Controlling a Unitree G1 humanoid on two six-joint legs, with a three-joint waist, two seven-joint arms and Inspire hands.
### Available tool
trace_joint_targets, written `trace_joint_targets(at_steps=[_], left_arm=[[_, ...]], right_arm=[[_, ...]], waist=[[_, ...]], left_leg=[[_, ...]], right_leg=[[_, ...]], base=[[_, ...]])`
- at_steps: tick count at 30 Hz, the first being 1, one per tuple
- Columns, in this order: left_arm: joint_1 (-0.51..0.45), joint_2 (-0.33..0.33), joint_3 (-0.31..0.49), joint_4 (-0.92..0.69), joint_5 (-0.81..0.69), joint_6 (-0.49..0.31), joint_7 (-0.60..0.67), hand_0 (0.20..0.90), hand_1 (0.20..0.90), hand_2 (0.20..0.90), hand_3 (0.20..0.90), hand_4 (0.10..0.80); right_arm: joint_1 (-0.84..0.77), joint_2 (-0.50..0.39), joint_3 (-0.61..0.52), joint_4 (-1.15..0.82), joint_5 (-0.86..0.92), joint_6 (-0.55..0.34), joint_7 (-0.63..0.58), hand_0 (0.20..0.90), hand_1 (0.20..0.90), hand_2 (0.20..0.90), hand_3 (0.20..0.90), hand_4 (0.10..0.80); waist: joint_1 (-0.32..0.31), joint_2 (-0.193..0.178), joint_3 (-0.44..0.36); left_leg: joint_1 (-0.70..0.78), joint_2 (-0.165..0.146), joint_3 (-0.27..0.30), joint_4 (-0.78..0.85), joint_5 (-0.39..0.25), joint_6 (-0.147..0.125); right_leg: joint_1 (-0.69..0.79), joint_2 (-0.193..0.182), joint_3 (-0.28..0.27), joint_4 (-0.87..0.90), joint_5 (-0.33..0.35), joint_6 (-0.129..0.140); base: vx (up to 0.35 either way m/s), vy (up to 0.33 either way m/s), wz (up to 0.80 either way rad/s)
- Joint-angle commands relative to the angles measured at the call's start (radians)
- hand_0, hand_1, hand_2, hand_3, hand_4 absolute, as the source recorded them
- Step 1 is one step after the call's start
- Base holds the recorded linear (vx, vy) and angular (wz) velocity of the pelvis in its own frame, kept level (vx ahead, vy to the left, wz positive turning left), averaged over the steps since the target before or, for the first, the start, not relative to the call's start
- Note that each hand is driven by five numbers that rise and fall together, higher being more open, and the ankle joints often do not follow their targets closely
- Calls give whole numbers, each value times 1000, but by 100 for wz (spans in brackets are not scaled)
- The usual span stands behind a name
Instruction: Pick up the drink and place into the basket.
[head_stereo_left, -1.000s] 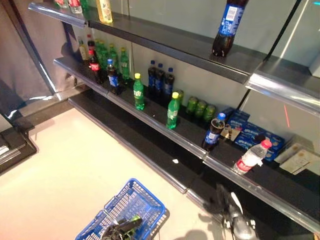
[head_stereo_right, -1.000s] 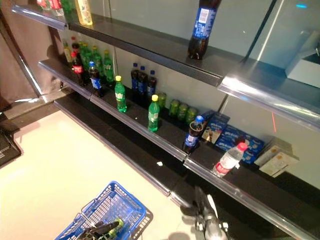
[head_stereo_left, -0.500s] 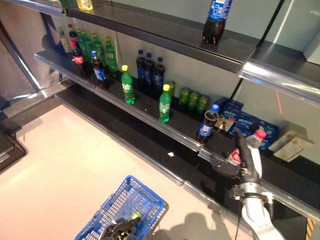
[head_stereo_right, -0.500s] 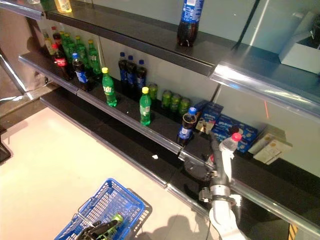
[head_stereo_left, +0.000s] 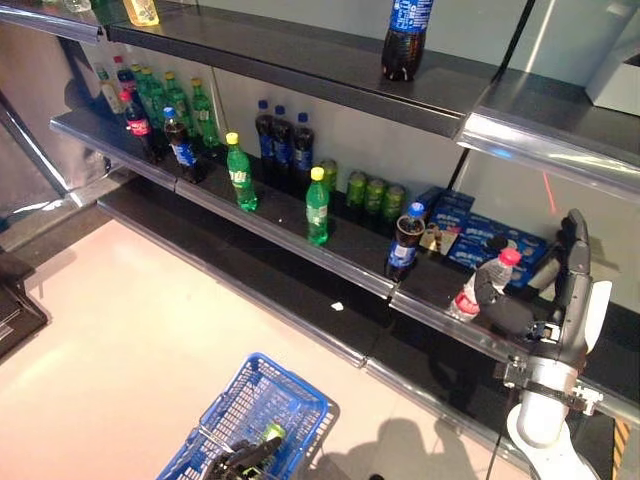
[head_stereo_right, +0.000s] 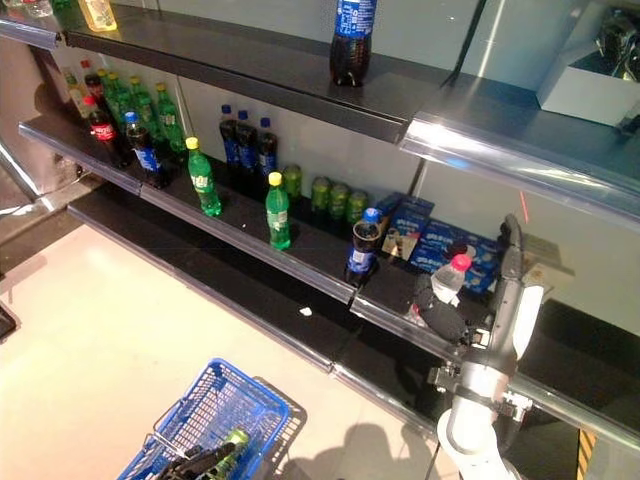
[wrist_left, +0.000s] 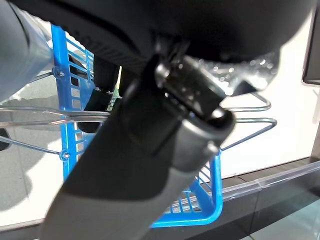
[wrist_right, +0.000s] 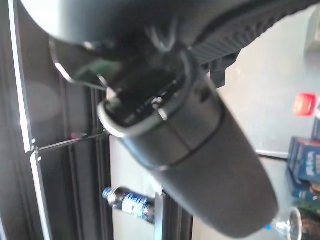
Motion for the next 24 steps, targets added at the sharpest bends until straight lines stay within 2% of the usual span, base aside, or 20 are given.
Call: trace_joint_targets(at_steps=[1, 6, 11, 14, 19, 24], left_arm=[[67, 51, -44, -12, 38, -65, 11, 300, 300, 300, 200, 100], [35, 54, -73, -24, 16, -53, 11, 300, 300, 300, 200, 100], [14, 60, -111, -30, -17, -73, 31, 300, 300, 300, 200, 100], [-39, 71, -126, -53, -55, -82, 41, 300, 300, 300, 200, 100], [-119, 80, -170, -83, -113, -117, 47, 300, 300, 300, 200, 100], [-148, 78, -189, -97, -134, -135, 38, 300, 300, 300, 200, 100]], right_arm=[[-66, -51, -42, -65, 121, -28, 2, 900, 900, 900, 900, 800], [-133, -30, 13, 46, 172, -44, -51, 900, 900, 900, 900, 800], [-223, 4, 37, 171, 202, -79, -135, 900, 900, 900, 900, 800], [-290, 11, 37, 222, 206, -114, -163, 900, 900, 900, 900, 800], [-433, -19, 47, 250, 194, -115, -221, 900, 900, 900, 900, 800], [-542, -50, 32, 257, 182, -85, -254, 900, 900, 900, 900, 800]], waist=[[49, 16, -27], [59, 17, 31], [67, 37, 77], [67, 45, 130], [75, 55, 229], [75, 64, 287]], left_leg=[[-10, 58, 34, 37, -31, -43], [-100, 63, 22, 196, -58, -49], [-146, 57, 11, 209, -51, -40], [-207, 47, -1, 228, -45, -35], [-326, 32, -21, 302, -41, -27], [-391, 33, -30, 354, -43, -32]], right_leg=[[-52, -75, 12, 116, -30, 88], [-107, -85, 7, 188, -33, 64], [-171, -83, 6, 234, -40, 56], [-233, -87, 3, 259, -39, 53], [-346, -93, -11, 330, -33, 41], [-403, -93, -10, 373, -38, 28]], base=[[0, 0, 0], [-22, -2, -3], [-48, 26, -11], [-197, 9, -9], [-187, -14, -10], [-82, -10, -3]])
